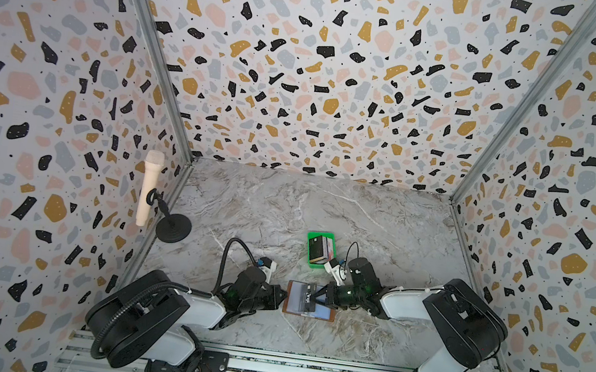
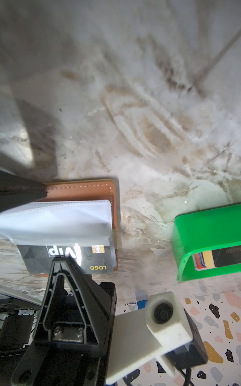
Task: Insert credit cards into a card holder
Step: Insert the credit card into the card slot.
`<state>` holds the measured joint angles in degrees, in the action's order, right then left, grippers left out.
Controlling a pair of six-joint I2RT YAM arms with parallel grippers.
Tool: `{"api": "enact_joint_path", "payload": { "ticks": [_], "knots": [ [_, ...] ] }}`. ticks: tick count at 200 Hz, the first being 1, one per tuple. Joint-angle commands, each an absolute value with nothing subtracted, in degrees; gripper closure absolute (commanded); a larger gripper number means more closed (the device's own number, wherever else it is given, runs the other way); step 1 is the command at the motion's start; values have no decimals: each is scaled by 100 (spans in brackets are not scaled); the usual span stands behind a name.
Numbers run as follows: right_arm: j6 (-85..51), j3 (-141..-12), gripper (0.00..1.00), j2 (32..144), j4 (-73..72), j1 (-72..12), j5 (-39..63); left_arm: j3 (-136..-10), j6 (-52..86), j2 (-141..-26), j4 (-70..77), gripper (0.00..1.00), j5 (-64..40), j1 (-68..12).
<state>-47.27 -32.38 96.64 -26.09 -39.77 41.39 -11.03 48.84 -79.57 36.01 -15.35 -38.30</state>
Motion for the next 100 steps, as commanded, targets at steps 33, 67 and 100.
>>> {"api": "enact_joint_path", "payload": {
  "ticks": [33,67,100],
  "knots": [
    [-4646,-3611,98,10004,-2291,-4268,3695,-994,4992,-8139,3610,100,-1736,-4025],
    [-4620,-3571,77,9765,-2117,-4298,3447,-1010,4959,-8042,3568,100,-1714,-4023],
    [-4381,-3590,55,9256,-1633,-4442,2892,-1090,4882,-7972,3472,100,-1685,-4025]
  ]
}}
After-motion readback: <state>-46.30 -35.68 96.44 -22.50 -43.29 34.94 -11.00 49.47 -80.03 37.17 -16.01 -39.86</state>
